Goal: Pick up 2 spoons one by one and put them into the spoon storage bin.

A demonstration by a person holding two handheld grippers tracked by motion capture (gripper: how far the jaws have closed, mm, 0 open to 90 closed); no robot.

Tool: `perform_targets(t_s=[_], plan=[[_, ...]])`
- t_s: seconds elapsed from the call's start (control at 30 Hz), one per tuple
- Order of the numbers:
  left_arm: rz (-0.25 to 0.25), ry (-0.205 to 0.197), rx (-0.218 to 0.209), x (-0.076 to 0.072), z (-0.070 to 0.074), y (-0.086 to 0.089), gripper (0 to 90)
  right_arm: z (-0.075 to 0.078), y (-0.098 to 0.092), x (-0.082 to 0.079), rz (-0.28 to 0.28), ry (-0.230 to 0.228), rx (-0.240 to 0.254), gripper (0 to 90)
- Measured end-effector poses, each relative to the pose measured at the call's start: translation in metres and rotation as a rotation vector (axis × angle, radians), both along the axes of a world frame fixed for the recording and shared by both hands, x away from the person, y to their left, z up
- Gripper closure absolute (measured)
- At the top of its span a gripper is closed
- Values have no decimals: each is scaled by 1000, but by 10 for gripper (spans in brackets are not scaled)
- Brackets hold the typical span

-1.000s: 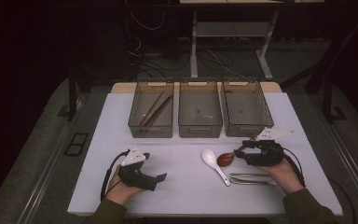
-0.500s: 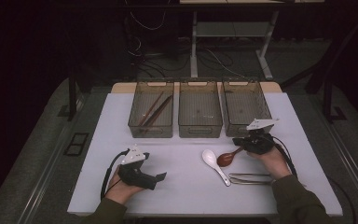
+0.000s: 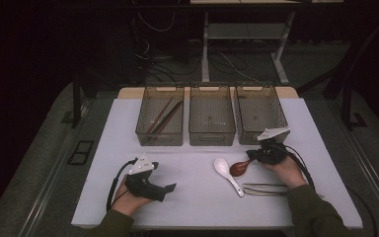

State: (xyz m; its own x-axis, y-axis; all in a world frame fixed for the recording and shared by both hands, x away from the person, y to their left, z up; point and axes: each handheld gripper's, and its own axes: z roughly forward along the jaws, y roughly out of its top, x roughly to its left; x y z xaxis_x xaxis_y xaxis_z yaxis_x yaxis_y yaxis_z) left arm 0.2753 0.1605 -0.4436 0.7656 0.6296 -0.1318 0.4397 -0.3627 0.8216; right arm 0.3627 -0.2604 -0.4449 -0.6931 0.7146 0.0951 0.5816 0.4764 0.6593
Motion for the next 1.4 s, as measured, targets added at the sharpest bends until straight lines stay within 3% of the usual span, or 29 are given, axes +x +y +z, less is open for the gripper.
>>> perform_targets(t_s=[0.47, 0.9, 1.1, 1.4], plan=[[-6, 4, 0, 0, 0, 0, 0, 0, -9, -5, 6, 23, -12, 895], [-10, 6, 2, -1, 0, 0, 0, 3, -19, -24, 43, 57, -38, 896], [-15, 7, 2, -1, 0, 0, 0, 7, -20, -28, 48, 36, -17, 892], [-22, 6, 7, -1, -1, -2, 0, 12, -15, -28, 53, 13, 100, 584]])
